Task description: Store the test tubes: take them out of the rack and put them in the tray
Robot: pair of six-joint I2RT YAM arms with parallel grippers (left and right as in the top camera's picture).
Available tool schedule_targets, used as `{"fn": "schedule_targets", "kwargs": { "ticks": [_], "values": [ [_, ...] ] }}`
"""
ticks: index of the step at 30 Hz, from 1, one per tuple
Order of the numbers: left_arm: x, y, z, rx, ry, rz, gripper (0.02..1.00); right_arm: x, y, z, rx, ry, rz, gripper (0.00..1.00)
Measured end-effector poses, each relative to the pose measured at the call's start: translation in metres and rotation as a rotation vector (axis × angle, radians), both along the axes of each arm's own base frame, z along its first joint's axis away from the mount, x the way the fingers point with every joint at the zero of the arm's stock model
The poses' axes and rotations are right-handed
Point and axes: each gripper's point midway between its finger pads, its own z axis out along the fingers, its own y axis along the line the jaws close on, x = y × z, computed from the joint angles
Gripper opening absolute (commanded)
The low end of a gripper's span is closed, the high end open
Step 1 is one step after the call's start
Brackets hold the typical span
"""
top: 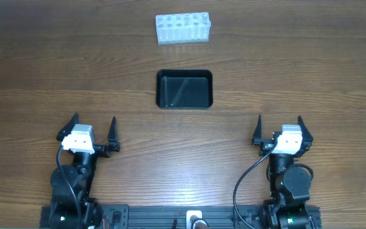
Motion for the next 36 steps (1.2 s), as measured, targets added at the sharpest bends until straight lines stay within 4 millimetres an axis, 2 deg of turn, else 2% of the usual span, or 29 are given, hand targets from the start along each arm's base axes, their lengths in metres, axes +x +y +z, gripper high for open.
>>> {"fn": "schedule_targets", "kwargs": {
  "ticks": [8,16,21,25,31,33,36],
  "values": [
    [0.000,0.000,0.000,0.000,0.000,0.000,1.000,0.000,0.000,0.000,0.000,-0.001,0.000,0.993],
    [0.000,0.000,0.000,0.000,0.000,0.000,0.998,0.000,0.000,0.010,0.024,-0.043,-0.001,0.991],
    [0.000,0.000,0.000,0.000,0.000,0.000,0.998,0.001,-0.002,0.029,0.074,-0.126,-0.010,0.993],
    [0.000,0.000,0.000,0.000,0.000,0.000,1.000,0.007,-0.001,0.038,0.087,-0.120,-0.012,0.993],
    [0.000,0.000,0.000,0.000,0.000,0.000,0.998,0.036,0.002,0.085,0.088,-0.076,-0.016,0.991],
    [0.000,0.000,0.000,0.000,0.000,0.000,1.000,0.055,0.006,0.098,0.089,-0.043,-0.005,0.991],
    [0.000,0.000,0.000,0.000,0.000,0.000,0.998,0.088,0.017,0.104,0.100,0.026,0.031,0.993]
  ]
}}
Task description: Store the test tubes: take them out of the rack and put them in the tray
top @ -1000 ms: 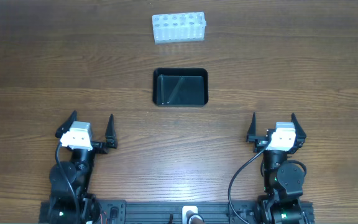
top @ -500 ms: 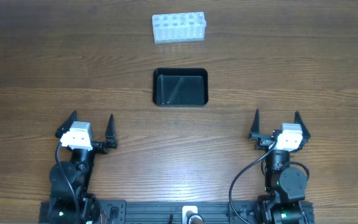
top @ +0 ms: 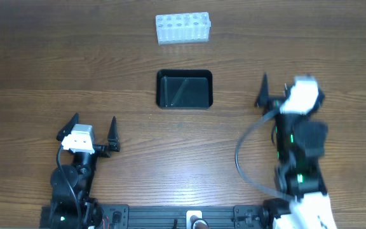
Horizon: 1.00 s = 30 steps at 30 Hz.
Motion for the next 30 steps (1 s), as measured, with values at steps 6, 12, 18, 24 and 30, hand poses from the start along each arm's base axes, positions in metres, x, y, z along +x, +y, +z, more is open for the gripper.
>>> {"fn": "schedule_targets", "kwargs": {
  "ticks": [6,12,18,24,30],
  "values": [
    [0.000,0.000,0.000,0.000,0.000,0.000,0.996,0.078,0.035,-0.027,0.058,0.177,0.124,0.993],
    [0.000,0.000,0.000,0.000,0.000,0.000,1.000,0.129,0.090,-0.062,0.078,0.339,0.255,0.993],
    [0.000,0.000,0.000,0.000,0.000,0.000,0.998,0.161,0.144,-0.070,0.095,0.421,0.340,0.993],
    [0.000,0.000,0.000,0.000,0.000,0.000,1.000,0.187,0.180,-0.073,0.097,0.494,0.356,0.991],
    [0.000,0.000,0.000,0.000,0.000,0.000,1.000,0.212,0.207,-0.086,0.085,0.559,0.351,0.993]
  ]
}}
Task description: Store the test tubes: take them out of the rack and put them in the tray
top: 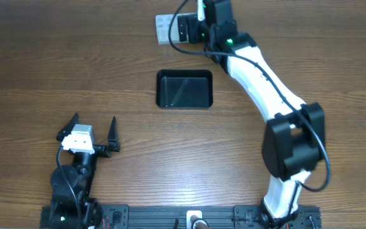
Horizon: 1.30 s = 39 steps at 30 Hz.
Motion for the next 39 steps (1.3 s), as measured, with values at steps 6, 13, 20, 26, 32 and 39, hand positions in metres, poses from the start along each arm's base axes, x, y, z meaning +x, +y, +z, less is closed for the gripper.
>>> {"fn": "schedule_targets", "kwargs": {
  "ticks": [6,13,20,26,32,39],
  "values": [
    [0.000,0.000,0.000,0.000,0.000,0.000,1.000,0.019,0.020,-0.015,-0.005,0.012,0.006,0.978],
    [0.000,0.000,0.000,0.000,0.000,0.000,1.000,0.030,0.031,-0.026,-0.019,0.001,-0.026,0.969],
    [0.000,0.000,0.000,0.000,0.000,0.000,1.000,0.038,0.033,-0.035,-0.035,-0.026,-0.072,0.950],
    [0.000,0.000,0.000,0.000,0.000,0.000,0.998,0.045,0.033,-0.047,-0.038,-0.037,-0.094,0.930],
    [0.000,0.000,0.000,0.000,0.000,0.000,1.000,0.048,0.032,-0.052,-0.041,-0.043,-0.104,0.893],
    [0.000,0.000,0.000,0.000,0.000,0.000,1.000,0.049,0.031,-0.054,-0.046,-0.047,-0.114,0.809]
  ]
}}
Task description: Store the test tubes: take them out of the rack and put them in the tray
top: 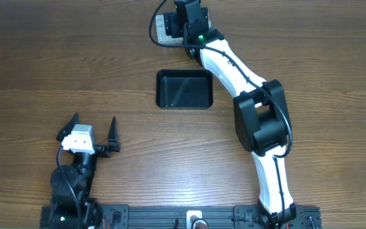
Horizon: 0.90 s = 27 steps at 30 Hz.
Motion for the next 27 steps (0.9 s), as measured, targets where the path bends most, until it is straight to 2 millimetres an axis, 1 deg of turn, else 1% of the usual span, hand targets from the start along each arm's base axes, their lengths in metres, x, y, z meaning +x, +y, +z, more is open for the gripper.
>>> {"fn": "schedule_targets", "kwargs": {
  "ticks": [7,9,12,13,19,27],
  "values": [
    [0.000,0.000,0.000,0.000,0.000,0.000,1.000,-0.001,-0.001,-0.011,-0.013,0.021,-0.005,0.693],
    [0.000,0.000,0.000,0.000,0.000,0.000,0.998,-0.001,-0.001,-0.011,-0.013,0.022,-0.005,0.641],
    [0.000,0.000,0.000,0.000,0.000,0.000,1.000,-0.001,-0.002,-0.011,-0.016,0.021,-0.003,0.531],
    [0.000,0.000,0.000,0.000,0.000,0.000,1.000,-0.001,-0.002,-0.011,-0.015,0.021,-0.004,0.514],
    [0.000,0.000,0.000,0.000,0.000,0.000,1.000,-0.001,-0.003,-0.011,-0.017,0.020,-0.012,0.498],
    [0.000,0.000,0.000,0.000,0.000,0.000,1.000,0.000,-0.006,-0.011,-0.027,0.017,-0.027,0.419]
  ]
}}
